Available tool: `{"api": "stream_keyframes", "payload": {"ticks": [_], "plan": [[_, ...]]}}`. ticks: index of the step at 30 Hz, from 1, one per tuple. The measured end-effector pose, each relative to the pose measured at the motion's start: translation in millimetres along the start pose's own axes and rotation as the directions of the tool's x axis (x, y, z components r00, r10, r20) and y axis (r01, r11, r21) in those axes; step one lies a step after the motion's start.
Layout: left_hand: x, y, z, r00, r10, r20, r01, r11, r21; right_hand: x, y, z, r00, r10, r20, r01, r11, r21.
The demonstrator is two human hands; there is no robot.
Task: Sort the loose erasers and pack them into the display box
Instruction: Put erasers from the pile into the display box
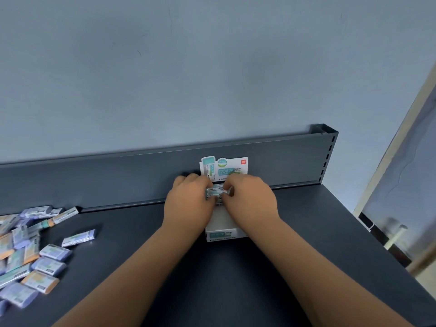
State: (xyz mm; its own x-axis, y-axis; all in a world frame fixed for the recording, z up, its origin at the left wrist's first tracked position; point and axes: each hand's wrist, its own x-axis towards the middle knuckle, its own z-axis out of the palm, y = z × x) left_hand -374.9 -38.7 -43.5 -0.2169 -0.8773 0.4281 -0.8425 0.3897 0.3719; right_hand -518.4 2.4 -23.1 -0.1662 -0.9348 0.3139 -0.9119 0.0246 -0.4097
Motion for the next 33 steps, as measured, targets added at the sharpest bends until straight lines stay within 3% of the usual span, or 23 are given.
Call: {"api": "stream_keyframes", "payload": {"ticks": [3, 6, 8, 11, 17, 25, 33], "plan": [[-3, 2, -11, 1.0, -0.021, -0.017, 0.02, 0.998, -0.053, -1, -4, -10, 0.996, -0.074, -0.047, 0.072, 0.996, -0.043], [-5, 4, -30, 0.999, -0.016, 0.044, 0.02, 0.995, -0.094, -2, -12, -28, 0.989, -0.146, -0.008, 0.146, 0.988, -0.042], [-10, 6, -45, 0.994, 0.027, 0.109, -0.024, 0.999, -0.029, -7, -18, -40, 0.981, -0.193, 0.028, 0.193, 0.981, 0.006], [-26, 8, -65, 0.997, 0.05, 0.059, -0.057, 0.991, 0.124, -18, -27, -49, 0.968, -0.249, 0.033, 0.248, 0.968, 0.033], [-61, -14, -88, 0.993, -0.08, 0.084, 0.045, 0.933, 0.357, -41, -42, -46, 0.955, -0.28, 0.099, 0.269, 0.957, 0.111], [-90, -52, -122, 0.988, -0.153, -0.004, 0.147, 0.942, 0.303, -63, -72, -14, 0.944, -0.27, 0.191, 0.259, 0.963, 0.078], [-120, -137, -157, 0.973, -0.23, -0.029, 0.228, 0.927, 0.298, -81, -146, 26, 0.938, -0.209, 0.275, 0.177, 0.975, 0.137]]}}
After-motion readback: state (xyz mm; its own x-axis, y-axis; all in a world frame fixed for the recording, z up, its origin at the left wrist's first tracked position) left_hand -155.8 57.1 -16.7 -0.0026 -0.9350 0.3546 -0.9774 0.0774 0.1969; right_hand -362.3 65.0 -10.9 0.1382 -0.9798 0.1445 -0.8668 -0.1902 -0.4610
